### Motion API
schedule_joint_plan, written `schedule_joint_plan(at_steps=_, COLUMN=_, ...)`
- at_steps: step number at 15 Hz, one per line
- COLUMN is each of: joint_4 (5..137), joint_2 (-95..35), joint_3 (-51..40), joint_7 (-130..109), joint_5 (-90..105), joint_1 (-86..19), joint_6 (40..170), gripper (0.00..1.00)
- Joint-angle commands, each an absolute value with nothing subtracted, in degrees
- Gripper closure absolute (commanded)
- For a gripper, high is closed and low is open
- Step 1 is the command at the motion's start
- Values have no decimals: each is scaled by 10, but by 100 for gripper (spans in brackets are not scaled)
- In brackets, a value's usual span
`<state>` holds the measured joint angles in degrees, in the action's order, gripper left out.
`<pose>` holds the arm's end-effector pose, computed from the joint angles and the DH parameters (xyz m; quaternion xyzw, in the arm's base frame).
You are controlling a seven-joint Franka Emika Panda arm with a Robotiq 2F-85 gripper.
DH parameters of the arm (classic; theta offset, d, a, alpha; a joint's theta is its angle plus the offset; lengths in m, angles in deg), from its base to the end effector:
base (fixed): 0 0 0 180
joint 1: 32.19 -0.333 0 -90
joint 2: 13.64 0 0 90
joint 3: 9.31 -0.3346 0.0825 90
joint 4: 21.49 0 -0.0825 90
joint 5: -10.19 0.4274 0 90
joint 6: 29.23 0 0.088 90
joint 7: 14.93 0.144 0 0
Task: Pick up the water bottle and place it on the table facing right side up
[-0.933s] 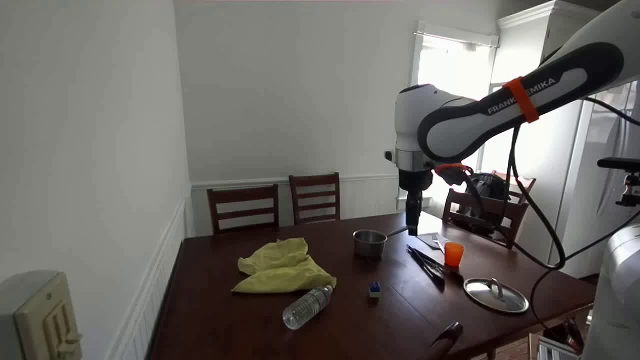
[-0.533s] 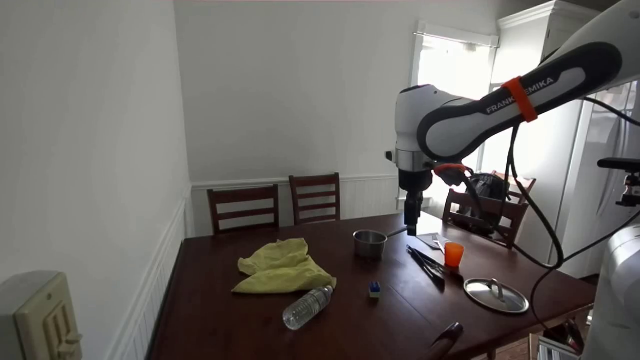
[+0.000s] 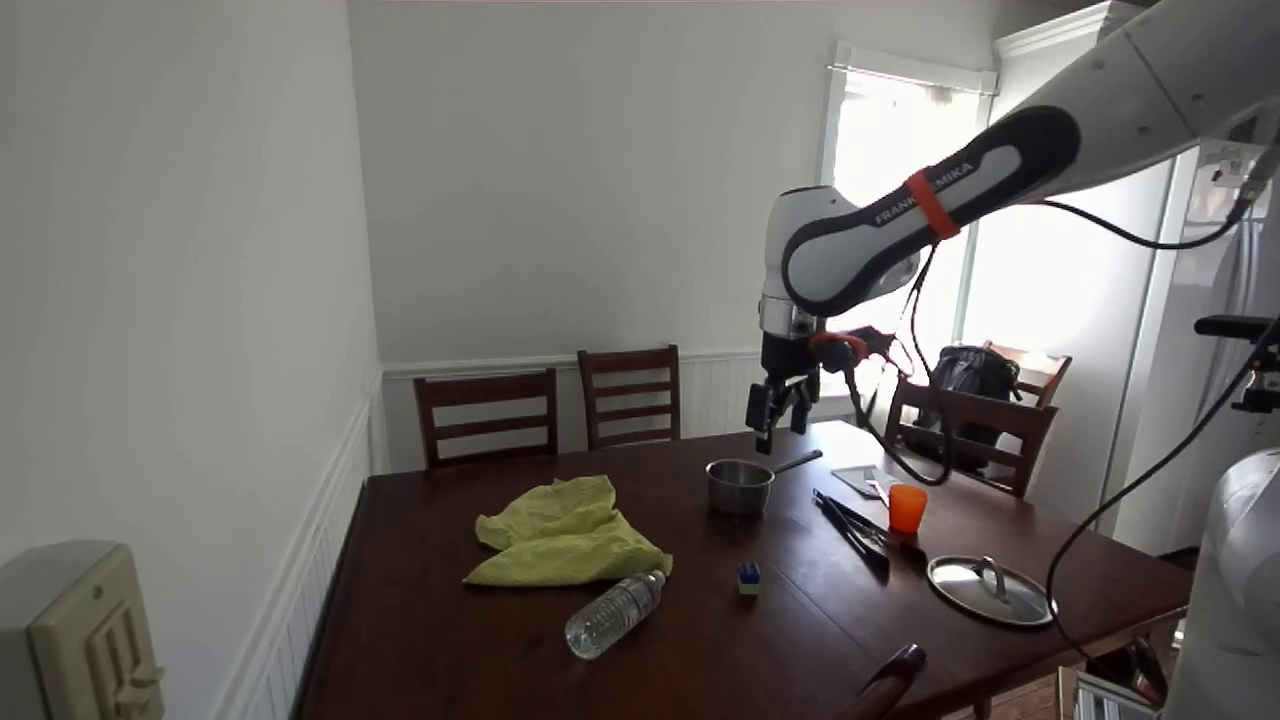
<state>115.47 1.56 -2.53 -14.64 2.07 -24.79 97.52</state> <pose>0.4821 -0.1305 0.3863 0.9945 -0.0846 0.0377 0.0479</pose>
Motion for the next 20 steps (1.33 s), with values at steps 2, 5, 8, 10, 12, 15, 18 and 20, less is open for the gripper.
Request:
schedule_joint_plan(at_steps=2, joint_4=1017, joint_2=-150, joint_3=5, joint_7=-115, joint_5=113, joint_1=-236, joint_6=1005, gripper=0)
schedule_joint_plan(at_steps=5, joint_4=970, joint_2=-230, joint_3=8, joint_7=-76, joint_5=167, joint_1=-230, joint_6=1045, gripper=0)
schedule_joint_plan(at_steps=8, joint_4=945, joint_2=-307, joint_3=-1, joint_7=-4, joint_5=202, joint_1=-236, joint_6=1104, gripper=0)
schedule_joint_plan(at_steps=10, joint_4=947, joint_2=-343, joint_3=-3, joint_7=53, joint_5=214, joint_1=-246, joint_6=1149, gripper=0)
schedule_joint_plan(at_steps=12, joint_4=965, joint_2=-323, joint_3=0, joint_7=33, joint_5=197, joint_1=-245, joint_6=1139, gripper=0)
schedule_joint_plan(at_steps=15, joint_4=959, joint_2=-361, joint_3=0, joint_7=77, joint_5=200, joint_1=-260, joint_6=1168, gripper=0)
schedule_joint_plan(at_steps=18, joint_4=975, joint_2=-345, joint_3=5, joint_7=110, joint_5=215, joint_1=-263, joint_6=1218, gripper=0)
schedule_joint_plan(at_steps=20, joint_4=958, joint_2=-363, joint_3=-13, joint_7=115, joint_5=274, joint_1=-241, joint_6=1218, gripper=0)
